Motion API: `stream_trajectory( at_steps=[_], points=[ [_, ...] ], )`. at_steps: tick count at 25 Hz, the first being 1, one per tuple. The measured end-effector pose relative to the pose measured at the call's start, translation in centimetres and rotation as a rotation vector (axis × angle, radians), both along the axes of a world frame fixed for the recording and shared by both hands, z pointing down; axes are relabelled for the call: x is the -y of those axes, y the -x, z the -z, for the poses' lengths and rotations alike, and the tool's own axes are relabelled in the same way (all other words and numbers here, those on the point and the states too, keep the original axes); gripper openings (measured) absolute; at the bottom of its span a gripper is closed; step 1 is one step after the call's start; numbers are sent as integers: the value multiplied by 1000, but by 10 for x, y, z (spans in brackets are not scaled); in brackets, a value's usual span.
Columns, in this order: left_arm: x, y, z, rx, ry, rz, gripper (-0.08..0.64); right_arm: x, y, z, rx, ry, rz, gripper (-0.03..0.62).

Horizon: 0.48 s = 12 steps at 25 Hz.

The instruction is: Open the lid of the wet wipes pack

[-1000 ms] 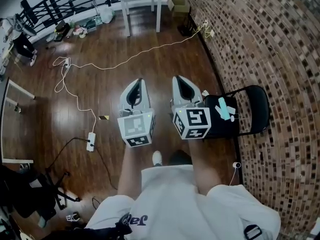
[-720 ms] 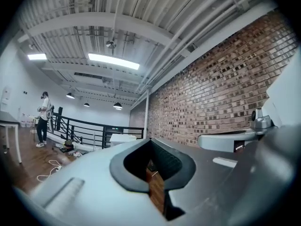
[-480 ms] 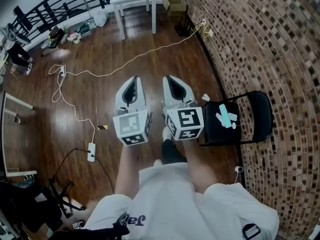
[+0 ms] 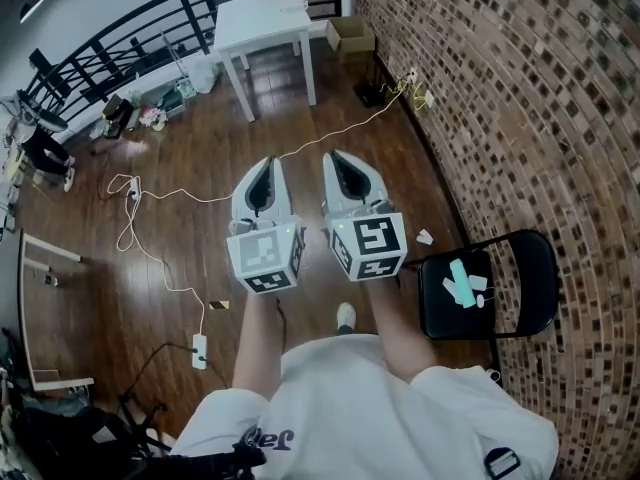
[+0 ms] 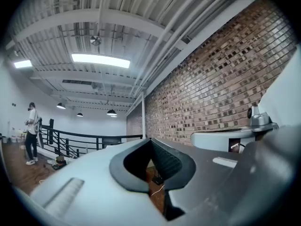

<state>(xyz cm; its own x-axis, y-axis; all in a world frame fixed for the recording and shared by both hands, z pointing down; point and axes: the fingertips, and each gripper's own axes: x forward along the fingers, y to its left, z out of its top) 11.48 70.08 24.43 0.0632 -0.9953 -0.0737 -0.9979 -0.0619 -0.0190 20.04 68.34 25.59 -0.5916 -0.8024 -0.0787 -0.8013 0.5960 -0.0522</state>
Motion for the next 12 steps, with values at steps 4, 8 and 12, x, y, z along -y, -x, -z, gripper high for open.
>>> stream_trajectory(
  at_steps=[4,8,12],
  points=[
    [44,9,-14,4,39,27,17,44,10,-19,-7,47,17,-12],
    [95,35,-34,8,70,55,17,98,27,-35,-15,85,16,-12],
    [152,64,-40,-5,59,55,17,155,54,-47,-45,90,13,-12]
  ],
)
